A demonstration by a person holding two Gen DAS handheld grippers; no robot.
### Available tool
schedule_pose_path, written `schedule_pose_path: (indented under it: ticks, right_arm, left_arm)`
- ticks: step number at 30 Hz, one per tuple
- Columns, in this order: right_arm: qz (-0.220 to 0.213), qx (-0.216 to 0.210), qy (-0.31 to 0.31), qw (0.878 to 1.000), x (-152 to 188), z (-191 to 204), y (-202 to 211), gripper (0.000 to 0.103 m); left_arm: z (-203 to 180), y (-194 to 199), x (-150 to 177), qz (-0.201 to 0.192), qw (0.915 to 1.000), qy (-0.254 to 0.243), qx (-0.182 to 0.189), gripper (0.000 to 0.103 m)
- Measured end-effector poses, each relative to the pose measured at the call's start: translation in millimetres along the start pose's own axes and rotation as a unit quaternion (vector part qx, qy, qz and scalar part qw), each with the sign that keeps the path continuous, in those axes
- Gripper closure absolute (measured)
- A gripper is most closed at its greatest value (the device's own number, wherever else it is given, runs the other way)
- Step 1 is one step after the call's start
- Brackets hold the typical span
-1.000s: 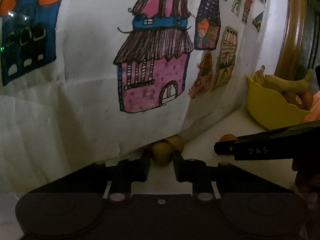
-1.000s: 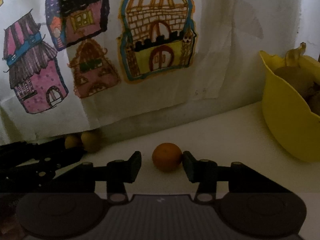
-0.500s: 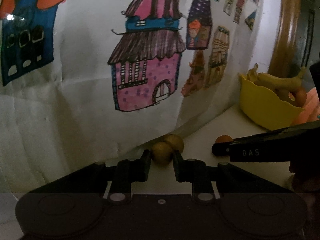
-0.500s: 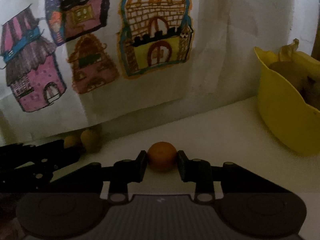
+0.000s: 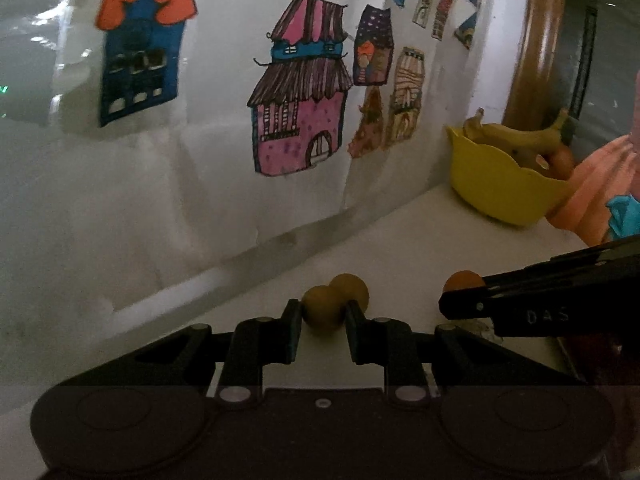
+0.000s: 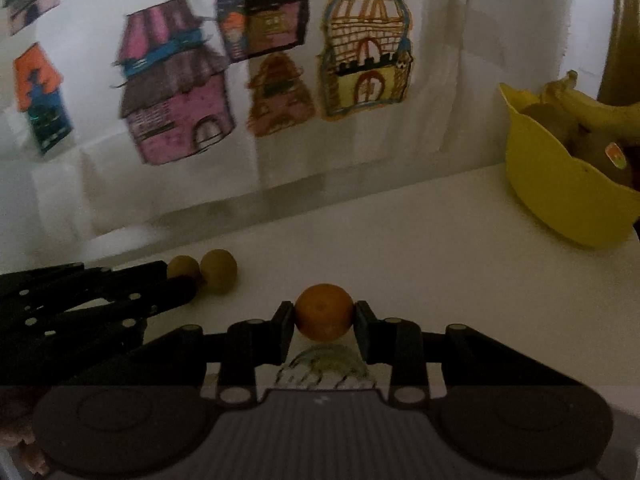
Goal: Organize fruits
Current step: 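Close the left gripper on two small brown fruits while the right gripper grasps the orange, then carry the small brown fruits and the orange over the metal tray with both grippers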
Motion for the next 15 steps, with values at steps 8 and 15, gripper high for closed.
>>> schedule_pose_path:
  ticks: [8, 15]
  right_arm:
    - [0.001, 0.004, -0.006, 1.0, 28.2, 8.3, 39.2, 0.067]
    - [-0.014, 0.011, -0.003, 1.0, 36.5, 8.1, 70.3, 0.067]
  left_arm:
    - [-7.3, 26.3, 10.0, 0.001, 0.9998, -0.007, 0.017, 0.078]
    - [-15.6, 49.0, 14.4, -0.007, 0.9994, -0.015, 0.03, 0.079]
Point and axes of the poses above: each gripper's, at about its wrist camera, not at the fingertips, and y roughly against the way its jaws point, z to its left, x to its underside, the point moved 3 cm from there along -y, roughly the way its jaws point, and after that the axes turned 15 degrees about -y, right-handed, at the moved point
